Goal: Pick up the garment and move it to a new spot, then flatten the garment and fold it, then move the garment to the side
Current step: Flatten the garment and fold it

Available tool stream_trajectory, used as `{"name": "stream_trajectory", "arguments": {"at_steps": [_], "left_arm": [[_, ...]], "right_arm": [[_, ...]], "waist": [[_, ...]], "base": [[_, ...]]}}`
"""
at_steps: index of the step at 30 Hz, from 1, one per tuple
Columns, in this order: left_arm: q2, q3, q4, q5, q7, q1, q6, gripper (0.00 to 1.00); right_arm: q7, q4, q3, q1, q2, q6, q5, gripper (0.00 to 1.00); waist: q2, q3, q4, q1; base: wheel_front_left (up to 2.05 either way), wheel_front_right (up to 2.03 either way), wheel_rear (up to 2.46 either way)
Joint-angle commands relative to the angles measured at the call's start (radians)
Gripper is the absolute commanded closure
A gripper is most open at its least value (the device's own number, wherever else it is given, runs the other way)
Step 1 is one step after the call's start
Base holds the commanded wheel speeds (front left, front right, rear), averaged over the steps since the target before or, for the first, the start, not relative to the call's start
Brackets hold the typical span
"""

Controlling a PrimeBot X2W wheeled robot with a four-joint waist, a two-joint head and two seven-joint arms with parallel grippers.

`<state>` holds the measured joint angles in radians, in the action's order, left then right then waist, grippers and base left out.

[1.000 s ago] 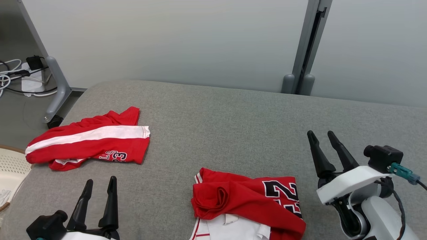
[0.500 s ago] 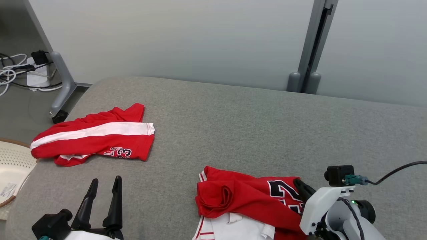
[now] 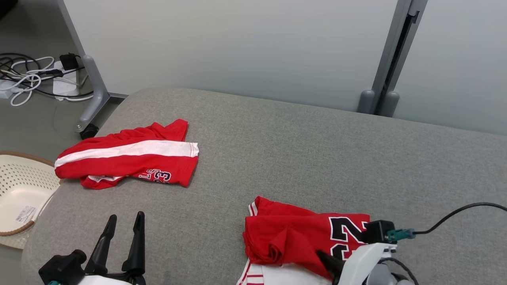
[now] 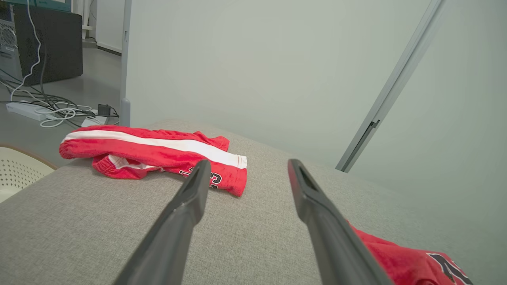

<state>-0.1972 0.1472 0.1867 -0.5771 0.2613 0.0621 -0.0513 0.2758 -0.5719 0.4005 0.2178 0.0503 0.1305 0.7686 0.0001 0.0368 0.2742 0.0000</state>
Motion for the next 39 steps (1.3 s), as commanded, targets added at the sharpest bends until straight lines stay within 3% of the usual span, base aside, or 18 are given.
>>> {"name": "stream_trajectory", "arguments": {"at_steps": [1,9,15,21,27,29,30,31,32,33,39], "left_arm": [[-0.005,-0.004,-0.001,-0.002,0.002,-0.001,0.005,0.00],[-0.006,-0.005,0.000,-0.003,0.003,-0.006,0.009,0.00],[-0.009,-0.005,-0.002,-0.004,0.003,-0.010,0.009,0.00],[-0.009,-0.009,-0.007,-0.003,0.003,-0.010,0.014,0.00],[-0.008,-0.017,-0.021,0.003,0.004,-0.005,0.016,0.00],[-0.007,-0.022,-0.026,0.005,0.004,-0.003,0.018,0.00],[-0.007,-0.024,-0.029,0.006,0.004,-0.002,0.018,0.00],[-0.006,-0.025,-0.031,0.008,0.004,-0.002,0.018,0.00],[-0.005,-0.027,-0.034,0.010,0.004,-0.001,0.018,0.00],[-0.005,-0.029,-0.037,0.009,0.004,-0.001,0.018,0.00],[-0.001,-0.050,-0.056,0.015,0.004,0.006,0.017,0.00]], "right_arm": [[0.015,0.031,0.022,-0.018,0.003,0.001,0.020,1.00],[0.070,0.147,0.169,-0.067,0.003,0.001,0.078,1.00],[0.044,0.218,0.271,-0.066,0.004,0.001,0.132,1.00],[-0.024,0.274,0.291,-0.030,0.039,0.001,0.147,1.00],[-0.150,0.326,0.218,0.008,0.097,0.001,0.107,1.00],[-0.182,0.339,0.189,0.016,0.110,0.001,0.086,0.83],[-0.200,0.345,0.170,0.019,0.116,0.001,0.076,0.64],[-0.215,0.351,0.151,0.021,0.122,0.001,0.066,0.52],[-0.230,0.356,0.134,0.021,0.126,0.001,0.056,0.09],[-0.247,0.362,0.114,0.021,0.131,0.001,0.045,0.00],[-0.350,0.408,-0.018,-0.001,0.136,0.001,-0.032,0.00]], "waist": [[-0.0001,-0.001,-0.002,0.0000],[-0.0001,-0.003,-0.012,0.0000],[-0.0001,-0.003,-0.021,0.0000],[-0.0001,0.002,-0.042,0.0000],[-0.0001,0.005,-0.072,0.0000],[-0.0001,0.006,-0.084,0.0000],[-0.0001,0.007,-0.089,0.0000],[-0.0001,0.007,-0.095,0.0000],[-0.0001,0.007,-0.100,0.0000],[-0.0001,0.008,-0.105,0.0000],[-0.0001,0.010,-0.136,0.0000]], "base": [[0.00,0.00,0.00],[0.00,0.00,0.00],[0.00,0.00,0.00],[0.00,0.00,0.00],[0.00,0.00,0.00],[0.00,0.00,0.00],[0.00,0.00,0.00],[0.00,0.00,0.00],[0.00,0.00,0.00],[0.00,0.00,0.00],[0.00,0.00,0.00]]}}
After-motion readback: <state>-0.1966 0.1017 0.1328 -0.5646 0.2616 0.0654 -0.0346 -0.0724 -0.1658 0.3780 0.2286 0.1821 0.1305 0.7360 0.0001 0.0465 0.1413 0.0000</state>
